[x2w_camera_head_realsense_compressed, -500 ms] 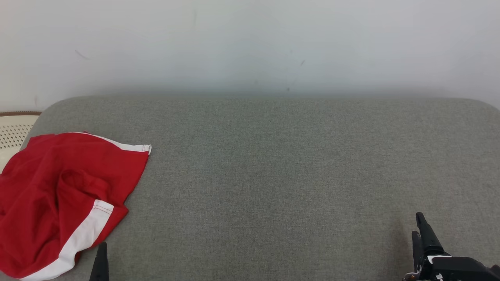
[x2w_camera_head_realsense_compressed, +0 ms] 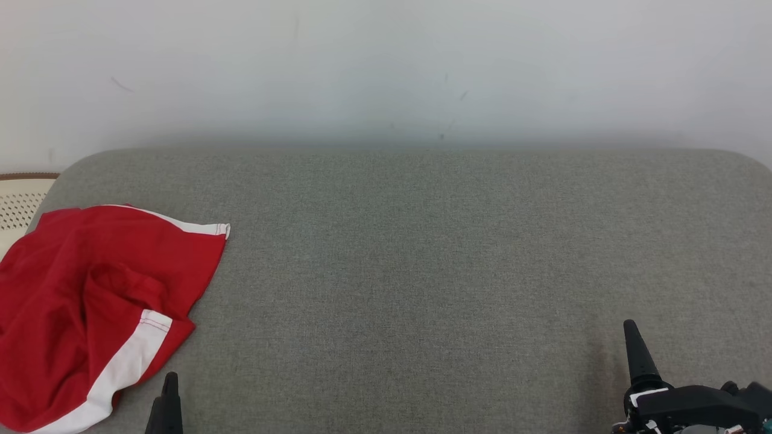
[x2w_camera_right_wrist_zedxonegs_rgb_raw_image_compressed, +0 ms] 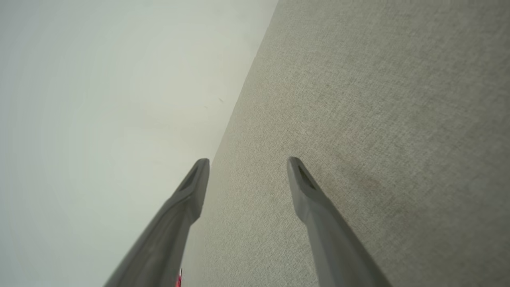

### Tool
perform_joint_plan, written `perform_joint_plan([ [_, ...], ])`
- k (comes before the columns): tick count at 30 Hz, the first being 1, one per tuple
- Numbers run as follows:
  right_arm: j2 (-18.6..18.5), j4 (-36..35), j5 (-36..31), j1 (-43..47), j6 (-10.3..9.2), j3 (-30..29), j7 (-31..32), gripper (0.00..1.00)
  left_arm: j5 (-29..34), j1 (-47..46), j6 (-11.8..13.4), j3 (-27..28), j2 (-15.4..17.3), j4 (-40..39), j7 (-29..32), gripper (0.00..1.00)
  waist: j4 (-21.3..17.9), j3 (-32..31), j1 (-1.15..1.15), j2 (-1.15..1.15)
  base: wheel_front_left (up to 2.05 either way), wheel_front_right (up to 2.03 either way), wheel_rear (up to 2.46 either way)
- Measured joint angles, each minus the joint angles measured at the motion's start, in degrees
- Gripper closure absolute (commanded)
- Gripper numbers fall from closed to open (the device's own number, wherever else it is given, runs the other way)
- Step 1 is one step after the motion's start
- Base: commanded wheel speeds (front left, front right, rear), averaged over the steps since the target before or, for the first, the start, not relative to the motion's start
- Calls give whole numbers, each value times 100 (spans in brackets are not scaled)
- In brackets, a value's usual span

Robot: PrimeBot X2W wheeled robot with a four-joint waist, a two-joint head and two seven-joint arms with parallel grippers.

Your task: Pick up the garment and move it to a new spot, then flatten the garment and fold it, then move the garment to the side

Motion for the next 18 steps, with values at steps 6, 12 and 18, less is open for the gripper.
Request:
perform_joint_plan([
  [6,-75,-43,-564,0,0,200,-171,0,683,46,94,-76,45,-32,-145,0,-14,8,0,0,0,0,0],
  [12,-99,-64,-1028,2,0,352,-283,0,1165,51,147,-130,74,-59,-252,0,-23,8,0,0,0,0,0],
  [18,-158,-91,-1443,3,0,524,-408,0,1592,58,192,-177,96,-77,-359,0,-38,2,0,0,0,0,0],
])
